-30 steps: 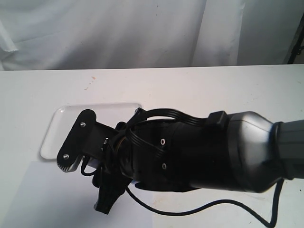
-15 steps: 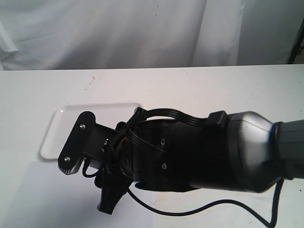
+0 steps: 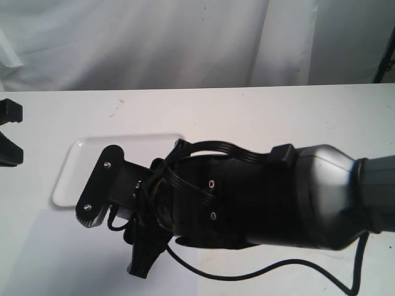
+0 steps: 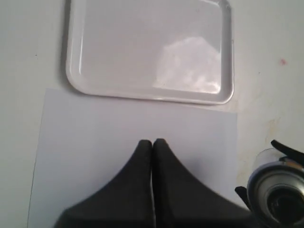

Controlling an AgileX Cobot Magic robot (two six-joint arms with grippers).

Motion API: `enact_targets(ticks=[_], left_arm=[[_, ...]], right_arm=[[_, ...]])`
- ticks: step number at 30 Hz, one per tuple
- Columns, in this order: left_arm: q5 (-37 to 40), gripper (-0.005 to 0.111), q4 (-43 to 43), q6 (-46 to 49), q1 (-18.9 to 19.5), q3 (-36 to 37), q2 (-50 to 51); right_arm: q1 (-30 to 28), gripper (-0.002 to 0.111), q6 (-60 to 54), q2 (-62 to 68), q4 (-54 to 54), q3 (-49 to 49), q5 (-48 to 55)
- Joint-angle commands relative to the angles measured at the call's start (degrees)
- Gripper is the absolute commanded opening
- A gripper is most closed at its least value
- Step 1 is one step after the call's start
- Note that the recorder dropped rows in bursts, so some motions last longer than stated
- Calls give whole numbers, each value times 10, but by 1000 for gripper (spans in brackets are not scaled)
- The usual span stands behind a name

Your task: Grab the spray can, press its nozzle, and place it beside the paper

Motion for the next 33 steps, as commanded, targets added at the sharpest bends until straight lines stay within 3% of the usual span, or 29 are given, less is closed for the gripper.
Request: enact_targets(ticks=[1,10,15,24,33], left_arm=[[36,0,3,38,1,-44,63],[-35,0,-5,54,1,-68,78],[13,0,-72,123,1,-78,90],[167,0,-194,231,1,-107,126],[168,0,-189,232,1,-103,133]], right_arm=[[0,0,-4,-8,-3,-6,-1],[0,0,-4,-8,-1,-6,6],[0,0,-10,-8,3,-6,6],[0,0,-50,-8,14,-6,25],[0,0,-136,-8,77,-6,42]])
